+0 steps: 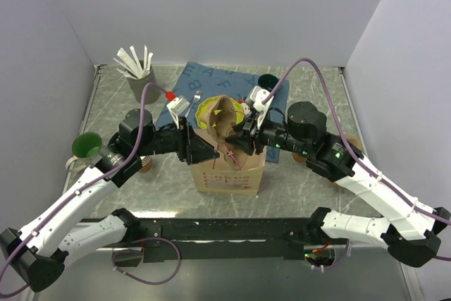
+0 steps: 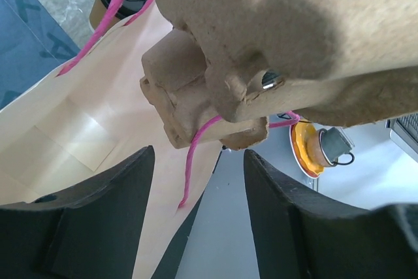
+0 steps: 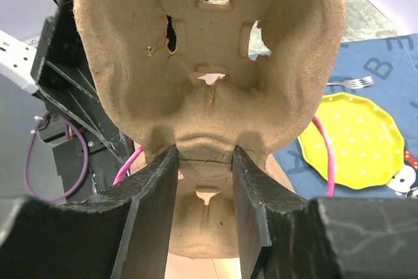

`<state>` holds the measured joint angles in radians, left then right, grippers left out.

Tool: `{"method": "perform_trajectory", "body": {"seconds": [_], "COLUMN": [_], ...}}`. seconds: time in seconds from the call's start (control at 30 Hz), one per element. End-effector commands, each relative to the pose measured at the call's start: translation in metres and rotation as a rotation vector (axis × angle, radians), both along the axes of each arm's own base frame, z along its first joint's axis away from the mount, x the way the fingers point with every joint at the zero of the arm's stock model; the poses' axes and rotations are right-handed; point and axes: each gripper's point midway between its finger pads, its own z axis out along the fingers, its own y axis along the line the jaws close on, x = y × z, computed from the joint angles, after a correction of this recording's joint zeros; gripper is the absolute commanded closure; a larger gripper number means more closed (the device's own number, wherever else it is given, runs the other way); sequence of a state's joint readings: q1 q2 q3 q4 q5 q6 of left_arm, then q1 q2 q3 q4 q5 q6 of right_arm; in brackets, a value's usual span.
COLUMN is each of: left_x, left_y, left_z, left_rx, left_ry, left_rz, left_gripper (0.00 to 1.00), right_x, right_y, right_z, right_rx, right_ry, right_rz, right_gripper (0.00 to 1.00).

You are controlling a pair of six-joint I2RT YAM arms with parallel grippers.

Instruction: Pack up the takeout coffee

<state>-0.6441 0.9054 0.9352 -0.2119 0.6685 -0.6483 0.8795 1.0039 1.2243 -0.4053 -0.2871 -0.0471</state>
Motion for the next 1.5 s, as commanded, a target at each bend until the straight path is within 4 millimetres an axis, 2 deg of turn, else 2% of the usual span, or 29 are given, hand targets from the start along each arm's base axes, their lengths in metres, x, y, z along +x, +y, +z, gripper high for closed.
{"method": "perform_trajectory", "body": {"seconds": [0.0,0.23,0.33,0.53,0.57,0.67,0.8,1.03,1.3,1.47], "left_x": [-0.005,-0.006,-0.008,-0.015,-0.017,-0.019,-0.023,-0.028,-0.033,-0.036], "left_y": [-0.005,-0.007,-0.008,-0.013,-0.014,-0.013,-0.006,-0.001,0.003,0.006], "left_z": [0.013,0.006,0.008,0.009,0.009,0.014,0.028,0.024,0.023,0.023], "left_rx": [-0.043,-0.031,-0.044,-0.068,-0.066,-0.069,-0.079,-0.066,-0.071,-0.071], "left_ry": [-0.06,-0.064,-0.065,-0.063,-0.061,-0.071,-0.11,-0.109,-0.112,-0.118], "left_rz": [-0.044,-0.057,-0.071,-0.102,-0.108,-0.107,-0.087,-0.089,-0.084,-0.076], "left_gripper": [0.37,0.39,0.45,0.49,0.52,0.6,0.63,0.73,0.76,0.76], "right_x": [0.001,0.003,0.003,0.004,0.005,0.005,0.007,0.009,0.01,0.003], "right_y": [0.001,0.002,0.002,0.003,0.003,0.003,0.002,-0.002,-0.014,-0.019], "right_z": [0.018,0.017,0.016,0.014,0.014,0.012,0.01,-0.006,-0.024,-0.037], "right_rx": [0.055,0.057,0.059,0.062,0.061,0.056,0.033,-0.081,-0.255,-0.334], "right_ry": [-0.037,-0.034,-0.027,-0.017,-0.016,-0.011,-0.007,-0.021,-0.054,-0.038], "right_rz": [-0.013,-0.021,-0.023,-0.029,-0.029,-0.032,-0.038,-0.024,0.01,0.055], "right_gripper": [0.66,0.66,0.66,0.66,0.66,0.66,0.66,0.66,0.66,0.66]}}
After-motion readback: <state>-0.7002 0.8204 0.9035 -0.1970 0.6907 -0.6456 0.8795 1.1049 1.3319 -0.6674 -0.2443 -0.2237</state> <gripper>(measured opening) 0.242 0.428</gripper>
